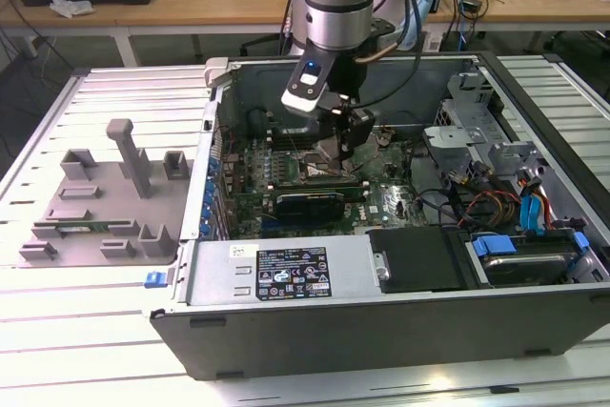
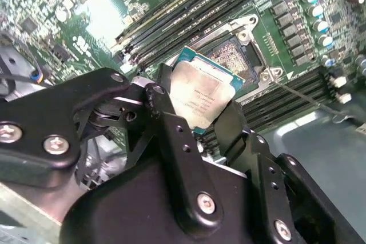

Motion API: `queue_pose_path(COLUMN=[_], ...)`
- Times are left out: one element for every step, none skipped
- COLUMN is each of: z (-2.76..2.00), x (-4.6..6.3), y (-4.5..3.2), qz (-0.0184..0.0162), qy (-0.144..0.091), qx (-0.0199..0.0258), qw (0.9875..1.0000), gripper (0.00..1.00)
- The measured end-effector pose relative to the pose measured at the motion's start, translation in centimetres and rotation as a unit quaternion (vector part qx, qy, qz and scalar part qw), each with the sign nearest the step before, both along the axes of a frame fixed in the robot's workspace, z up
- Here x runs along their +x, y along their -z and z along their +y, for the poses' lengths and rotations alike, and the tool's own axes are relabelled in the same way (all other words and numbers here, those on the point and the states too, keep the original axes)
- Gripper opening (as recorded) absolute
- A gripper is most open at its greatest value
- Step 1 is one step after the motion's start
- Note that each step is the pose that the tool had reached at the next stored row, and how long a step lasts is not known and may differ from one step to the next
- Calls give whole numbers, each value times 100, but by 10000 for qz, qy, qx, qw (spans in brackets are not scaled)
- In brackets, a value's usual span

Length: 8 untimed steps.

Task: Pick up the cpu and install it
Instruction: 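Place the cpu into insertion slot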

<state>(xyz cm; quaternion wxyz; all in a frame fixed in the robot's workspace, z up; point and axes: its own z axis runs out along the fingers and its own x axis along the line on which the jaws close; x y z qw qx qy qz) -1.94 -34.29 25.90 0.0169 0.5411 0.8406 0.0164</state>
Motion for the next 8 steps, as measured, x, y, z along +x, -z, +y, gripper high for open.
queue_pose_path(z=[0, 0, 0, 0, 0, 0, 0, 0], x=[0, 0, 0, 0, 0, 0, 0, 0], y=[2, 4, 6, 8, 9, 13, 15, 18], qz=[0, 0, 0, 0, 0, 0, 0, 0], qy=[137, 315, 478, 598, 670, 815, 903, 1005], qx=[0, 0, 0, 0, 0, 1, 0, 0], qw=[9999, 9995, 9989, 9982, 9978, 9967, 9959, 9949], gripper=[54, 54, 54, 54, 54, 54, 54, 54])
